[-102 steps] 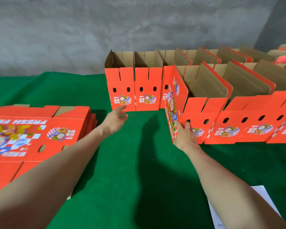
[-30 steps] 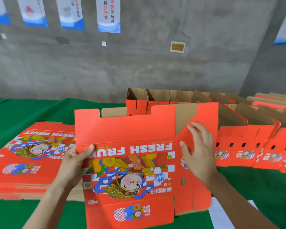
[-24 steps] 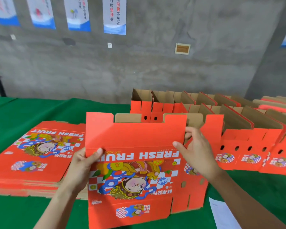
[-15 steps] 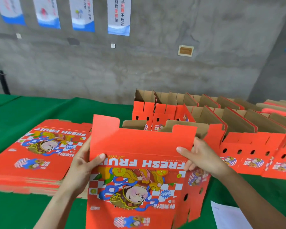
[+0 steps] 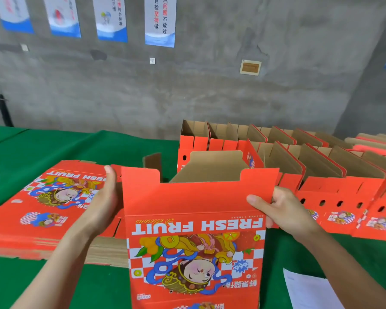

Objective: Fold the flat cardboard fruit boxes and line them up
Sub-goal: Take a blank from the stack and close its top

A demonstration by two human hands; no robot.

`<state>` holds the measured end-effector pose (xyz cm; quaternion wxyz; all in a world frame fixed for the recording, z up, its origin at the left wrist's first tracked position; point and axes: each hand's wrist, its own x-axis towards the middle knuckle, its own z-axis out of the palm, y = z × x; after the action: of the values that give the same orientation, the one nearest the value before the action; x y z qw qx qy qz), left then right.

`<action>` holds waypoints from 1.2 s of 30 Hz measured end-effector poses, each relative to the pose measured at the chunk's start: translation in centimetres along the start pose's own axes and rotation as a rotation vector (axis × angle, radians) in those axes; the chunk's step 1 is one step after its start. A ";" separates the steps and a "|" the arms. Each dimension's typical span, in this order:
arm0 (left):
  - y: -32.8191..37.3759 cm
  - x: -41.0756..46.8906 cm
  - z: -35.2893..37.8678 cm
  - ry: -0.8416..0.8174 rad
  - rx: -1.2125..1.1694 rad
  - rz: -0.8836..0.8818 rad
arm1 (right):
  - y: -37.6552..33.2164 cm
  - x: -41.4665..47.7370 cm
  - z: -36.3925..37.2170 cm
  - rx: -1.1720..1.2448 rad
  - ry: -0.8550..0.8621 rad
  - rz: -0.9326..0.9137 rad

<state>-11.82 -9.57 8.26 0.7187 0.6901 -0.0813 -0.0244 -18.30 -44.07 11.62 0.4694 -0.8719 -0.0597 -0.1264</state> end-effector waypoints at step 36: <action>-0.8 -0.2 8.1 0.559 0.627 0.235 | 4.5 -0.6 -0.4 0.168 0.323 0.188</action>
<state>-13.18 -17.53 7.70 0.4665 0.8412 0.0350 0.2712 -17.96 -46.86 8.06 0.5538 -0.7997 0.0874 -0.2148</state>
